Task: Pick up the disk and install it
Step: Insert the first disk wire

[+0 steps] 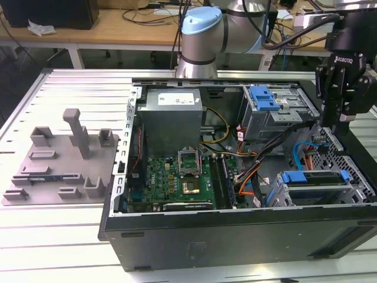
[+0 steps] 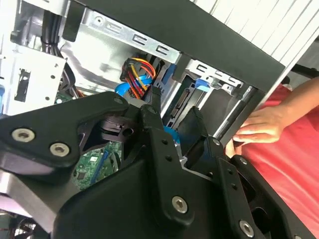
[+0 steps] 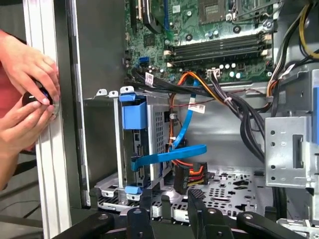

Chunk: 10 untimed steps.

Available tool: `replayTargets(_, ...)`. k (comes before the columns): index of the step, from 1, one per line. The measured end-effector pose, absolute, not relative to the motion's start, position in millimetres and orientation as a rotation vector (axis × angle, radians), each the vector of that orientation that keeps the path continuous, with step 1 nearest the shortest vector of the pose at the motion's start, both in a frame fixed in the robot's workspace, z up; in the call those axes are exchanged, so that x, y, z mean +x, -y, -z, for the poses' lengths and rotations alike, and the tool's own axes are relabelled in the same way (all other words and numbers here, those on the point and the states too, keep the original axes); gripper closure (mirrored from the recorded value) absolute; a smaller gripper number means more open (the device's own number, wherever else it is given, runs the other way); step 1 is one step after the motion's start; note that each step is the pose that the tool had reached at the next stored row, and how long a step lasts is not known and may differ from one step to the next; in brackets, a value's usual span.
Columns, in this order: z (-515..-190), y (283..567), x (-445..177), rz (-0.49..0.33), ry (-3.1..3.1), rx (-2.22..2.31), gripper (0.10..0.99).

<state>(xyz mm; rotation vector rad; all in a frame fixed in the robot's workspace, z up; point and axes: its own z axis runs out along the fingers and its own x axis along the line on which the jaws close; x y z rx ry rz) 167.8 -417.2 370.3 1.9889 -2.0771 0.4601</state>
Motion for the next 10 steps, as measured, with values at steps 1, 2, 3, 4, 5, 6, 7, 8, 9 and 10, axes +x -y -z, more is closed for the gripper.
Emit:
replayTargets(1, -369.7, 417.2, 167.8, -0.463, 2.083, 1.981, 0.671)
replayTargets(2, -368.9, 417.1, 167.5, -0.463, 2.087, 1.976, 0.671)
replayTargets(3, -367.8, 416.8, 167.1, -0.463, 2.093, 1.969, 0.671)
replayTargets(4, -367.8, 416.7, 167.1, -0.463, 2.093, 1.968, 0.671)
replayTargets(5, -367.8, 416.7, 167.1, -0.463, 2.093, 1.967, 0.671)
replayTargets(6, -367.6, 415.4, 167.1, -0.468, 2.089, 1.964, 0.671)
replayTargets(7, -367.7, 413.7, 167.0, -0.483, 2.079, 1.955, 0.671)
replayTargets(8, -367.6, 412.9, 166.9, -0.501, 2.067, 1.945, 0.671)
replayTargets(9, -367.5, 412.5, 166.4, -0.520, 2.058, 1.936, 0.671)
replayTargets(10, -367.5, 412.1, 165.8, -0.531, 2.054, 1.931, 0.671)
